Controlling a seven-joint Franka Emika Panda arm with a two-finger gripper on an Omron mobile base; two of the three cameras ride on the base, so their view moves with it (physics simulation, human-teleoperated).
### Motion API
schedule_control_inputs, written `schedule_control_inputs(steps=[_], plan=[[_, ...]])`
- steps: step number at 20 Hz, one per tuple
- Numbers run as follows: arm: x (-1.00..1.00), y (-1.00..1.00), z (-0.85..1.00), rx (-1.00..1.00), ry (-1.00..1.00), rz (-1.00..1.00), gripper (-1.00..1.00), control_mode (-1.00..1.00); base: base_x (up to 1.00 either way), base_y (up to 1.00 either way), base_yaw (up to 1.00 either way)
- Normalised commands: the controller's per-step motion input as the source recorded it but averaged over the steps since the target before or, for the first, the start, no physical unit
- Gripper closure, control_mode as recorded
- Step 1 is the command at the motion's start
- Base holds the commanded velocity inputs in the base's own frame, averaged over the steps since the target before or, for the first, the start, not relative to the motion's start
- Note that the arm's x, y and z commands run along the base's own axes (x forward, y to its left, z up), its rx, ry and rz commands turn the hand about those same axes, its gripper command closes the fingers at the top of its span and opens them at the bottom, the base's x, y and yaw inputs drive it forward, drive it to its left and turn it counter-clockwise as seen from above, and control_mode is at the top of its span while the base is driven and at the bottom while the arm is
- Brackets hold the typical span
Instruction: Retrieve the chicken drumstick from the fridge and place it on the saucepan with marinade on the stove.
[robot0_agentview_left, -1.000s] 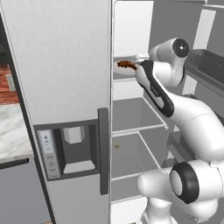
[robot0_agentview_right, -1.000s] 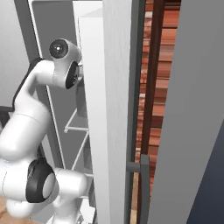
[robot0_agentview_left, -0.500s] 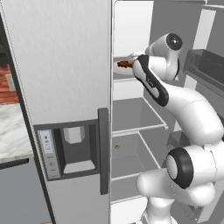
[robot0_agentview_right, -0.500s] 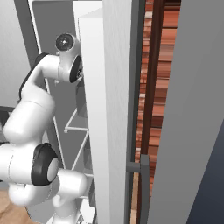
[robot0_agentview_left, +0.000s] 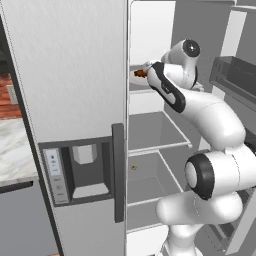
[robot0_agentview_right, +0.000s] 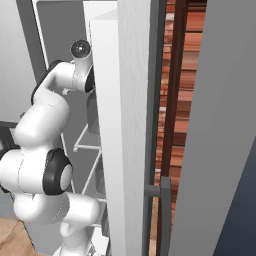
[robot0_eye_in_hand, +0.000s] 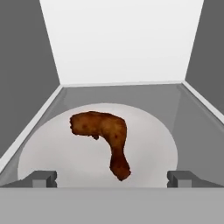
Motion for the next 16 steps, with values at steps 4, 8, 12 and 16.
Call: schedule_control_inputs(steps=[4,8,12,16], plan=[[0.42,0.0,-0.09,0.0,0.0,0.01,-1.0,-1.0,0.0,0.0,0.0],[0.36,0.0,-0.1,0.0,0.0,0.01,-1.0,-1.0,0.0,0.0,0.0],[0.33,0.0,-0.1,0.0,0.0,0.01,-1.0,-1.0,0.0,0.0,0.0],[0.27,0.0,-0.04,0.0,0.0,0.01,-1.0,-1.0,0.0,0.0,0.0]])
